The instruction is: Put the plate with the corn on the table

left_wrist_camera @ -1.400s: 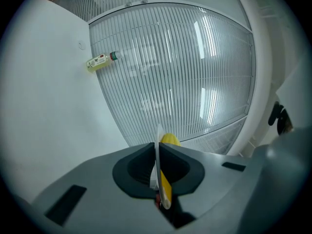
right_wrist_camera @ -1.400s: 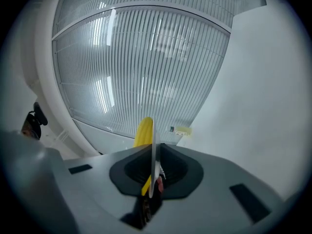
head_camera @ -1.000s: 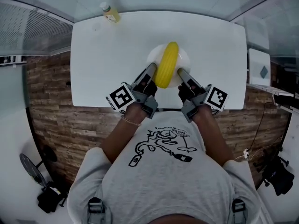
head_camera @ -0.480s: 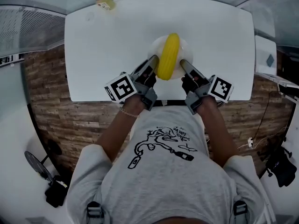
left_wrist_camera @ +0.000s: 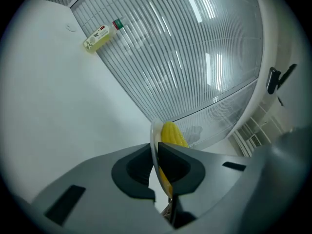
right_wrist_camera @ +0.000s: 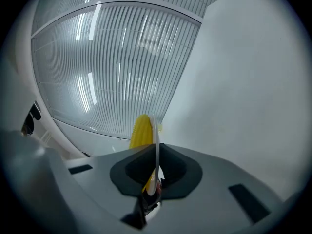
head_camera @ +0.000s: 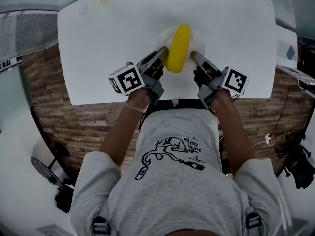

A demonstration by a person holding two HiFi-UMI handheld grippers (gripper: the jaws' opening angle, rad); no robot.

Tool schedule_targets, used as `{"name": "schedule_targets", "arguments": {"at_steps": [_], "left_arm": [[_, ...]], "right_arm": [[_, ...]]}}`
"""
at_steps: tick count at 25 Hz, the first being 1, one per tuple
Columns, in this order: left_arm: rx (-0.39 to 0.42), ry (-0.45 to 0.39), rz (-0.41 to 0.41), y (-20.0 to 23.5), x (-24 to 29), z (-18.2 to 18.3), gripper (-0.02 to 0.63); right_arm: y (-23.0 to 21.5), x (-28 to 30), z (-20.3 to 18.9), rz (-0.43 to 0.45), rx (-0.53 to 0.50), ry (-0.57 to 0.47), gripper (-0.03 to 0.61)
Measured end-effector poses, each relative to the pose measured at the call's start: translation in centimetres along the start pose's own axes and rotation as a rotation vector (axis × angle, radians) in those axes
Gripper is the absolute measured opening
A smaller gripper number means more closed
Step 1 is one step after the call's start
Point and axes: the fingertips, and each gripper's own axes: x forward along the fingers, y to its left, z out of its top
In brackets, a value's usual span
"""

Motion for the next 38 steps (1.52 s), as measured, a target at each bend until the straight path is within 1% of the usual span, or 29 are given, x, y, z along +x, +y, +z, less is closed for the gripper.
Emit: {"name": "schedule_targets", "arguments": {"at_steps": [5, 9, 13, 19, 24, 27, 32, 38], "left_arm": [[0.014, 0.049, 0.011, 1.6, 0.9, -1.4, 0.040], [0.039, 0.095, 0.043, 3.7, 1.8, -2.1, 0.044], [0.020, 0.118, 0.062, 6.2, 3.0, -2.6, 0.046], [0.008, 0.159, 0.110, 9.4, 4.2, -3.2, 0.052], [0.045, 0.193, 0.142, 10.2, 4.6, -3.6, 0.054], [0.052, 0.206, 0.154, 10.4, 4.8, -3.7, 0.054], [0.046, 0.231, 0.165, 10.6, 4.8, -3.9, 0.055], [0.019, 0.284, 0.219, 11.1, 5.0, -4.4, 0.066]], "right_arm": [[-2.3, 0.0, -0.3, -0.015, 0.012, 0.006, 0.023], [-4.8, 0.8, -0.3, -0.044, 0.029, 0.018, 0.025], [-7.2, 2.2, 0.0, -0.048, 0.039, 0.034, 0.025], [-10.5, 3.7, -0.1, -0.091, 0.052, 0.054, 0.026], [-11.8, 3.9, -0.5, -0.106, 0.072, 0.057, 0.028], [-12.1, 4.0, -0.5, -0.115, 0.074, 0.058, 0.029], [-12.2, 3.9, -0.4, -0.114, 0.072, 0.055, 0.029], [-12.3, 3.8, -0.4, -0.133, 0.089, 0.058, 0.031]]}}
